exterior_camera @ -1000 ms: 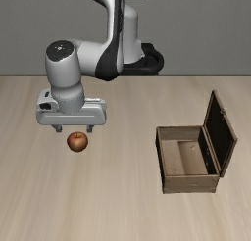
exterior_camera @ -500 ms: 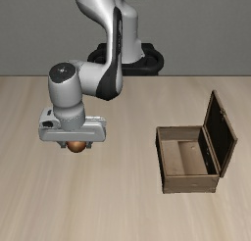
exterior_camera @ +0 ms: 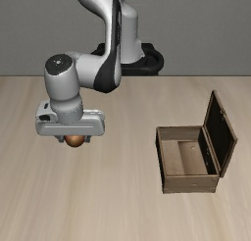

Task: Pick up the apple and place it in the box

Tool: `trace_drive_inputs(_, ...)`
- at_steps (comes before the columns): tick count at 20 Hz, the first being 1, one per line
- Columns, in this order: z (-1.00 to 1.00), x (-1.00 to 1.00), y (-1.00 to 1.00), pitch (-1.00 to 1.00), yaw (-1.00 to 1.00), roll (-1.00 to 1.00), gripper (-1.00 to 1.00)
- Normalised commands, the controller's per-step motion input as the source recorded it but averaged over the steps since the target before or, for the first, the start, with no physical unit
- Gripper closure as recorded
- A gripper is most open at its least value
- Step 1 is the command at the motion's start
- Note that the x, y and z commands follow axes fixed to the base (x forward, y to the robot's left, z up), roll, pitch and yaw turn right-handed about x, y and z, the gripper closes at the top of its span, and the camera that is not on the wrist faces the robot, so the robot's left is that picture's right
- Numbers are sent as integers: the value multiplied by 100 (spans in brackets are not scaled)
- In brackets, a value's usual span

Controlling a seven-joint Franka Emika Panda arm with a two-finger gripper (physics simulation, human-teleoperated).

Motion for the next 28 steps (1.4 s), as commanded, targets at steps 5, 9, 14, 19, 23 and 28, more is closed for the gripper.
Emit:
trace_drive_inputs(5, 100, 0, 0, 0, 0, 0, 100)
trace_drive_inputs(9, 100, 0, 0, 0, 0, 0, 100)
trace_drive_inputs(14, 40, 0, 60, 0, 0, 0, 100)
trace_drive_inputs(19, 0, 0, 100, 0, 0, 0, 100)
trace_drive_inputs(23, 0, 0, 100, 0, 0, 0, 100)
trace_drive_inputs(28, 0, 0, 100, 0, 0, 0, 100)
